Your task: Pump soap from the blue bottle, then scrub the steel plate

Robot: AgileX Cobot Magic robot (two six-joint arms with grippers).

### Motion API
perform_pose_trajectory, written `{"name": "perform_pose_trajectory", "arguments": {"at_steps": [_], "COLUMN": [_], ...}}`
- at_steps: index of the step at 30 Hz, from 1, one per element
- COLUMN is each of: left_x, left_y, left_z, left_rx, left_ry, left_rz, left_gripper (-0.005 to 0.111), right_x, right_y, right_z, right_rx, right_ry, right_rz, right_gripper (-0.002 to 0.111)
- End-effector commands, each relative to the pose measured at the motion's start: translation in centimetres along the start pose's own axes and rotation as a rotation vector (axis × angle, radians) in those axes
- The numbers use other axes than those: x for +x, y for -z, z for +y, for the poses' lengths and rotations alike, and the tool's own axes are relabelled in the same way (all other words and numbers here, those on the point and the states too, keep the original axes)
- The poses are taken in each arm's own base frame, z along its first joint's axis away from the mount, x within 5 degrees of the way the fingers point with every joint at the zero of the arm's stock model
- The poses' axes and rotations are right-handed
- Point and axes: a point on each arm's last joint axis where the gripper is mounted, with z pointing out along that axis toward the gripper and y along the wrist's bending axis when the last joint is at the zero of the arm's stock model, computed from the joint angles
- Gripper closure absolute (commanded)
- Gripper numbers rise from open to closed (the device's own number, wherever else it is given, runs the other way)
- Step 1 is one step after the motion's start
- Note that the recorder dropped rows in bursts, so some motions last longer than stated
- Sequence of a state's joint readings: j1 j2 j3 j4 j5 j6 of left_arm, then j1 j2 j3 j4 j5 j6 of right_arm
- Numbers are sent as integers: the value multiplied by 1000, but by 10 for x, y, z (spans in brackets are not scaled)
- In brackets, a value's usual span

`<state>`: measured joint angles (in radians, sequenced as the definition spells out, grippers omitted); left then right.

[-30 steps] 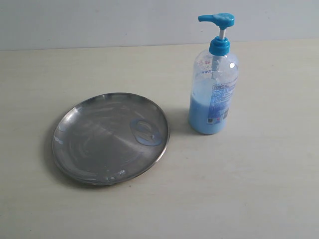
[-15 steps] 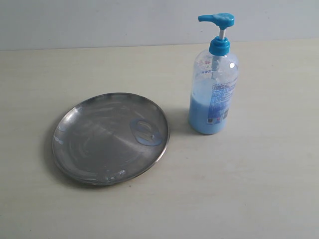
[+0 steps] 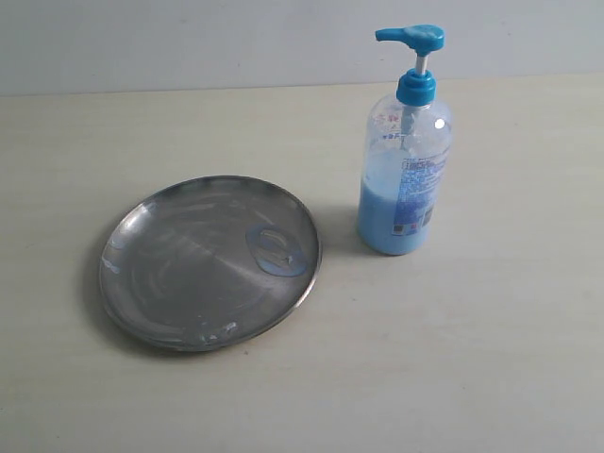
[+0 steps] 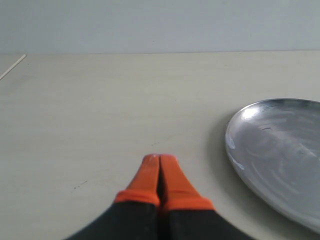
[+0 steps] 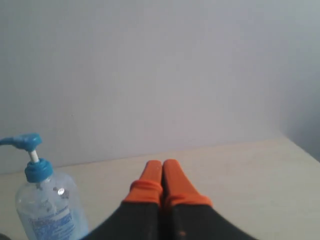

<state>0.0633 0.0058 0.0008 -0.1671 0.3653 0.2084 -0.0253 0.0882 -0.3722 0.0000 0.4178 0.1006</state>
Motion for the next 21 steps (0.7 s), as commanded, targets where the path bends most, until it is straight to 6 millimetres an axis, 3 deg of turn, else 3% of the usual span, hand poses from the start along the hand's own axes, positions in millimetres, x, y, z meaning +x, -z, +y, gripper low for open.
{"name": "perform_pose_trajectory", "arguments": {"at_steps": [1,21], "left_x": [-1,-1], "left_y": [1,1], "left_z": [0,0], "left_rx": [4,4], "left_ry": [5,5], "left_rz": [-13,-13], "left_gripper": [107,107], "right_x": [22,82], "right_y": [-8,-16], "right_z": [0,-5], "right_rx": [-17,-27], "right_ry": [-52,-21], "right_rz": [44,127], "right_gripper": [108,108]}}
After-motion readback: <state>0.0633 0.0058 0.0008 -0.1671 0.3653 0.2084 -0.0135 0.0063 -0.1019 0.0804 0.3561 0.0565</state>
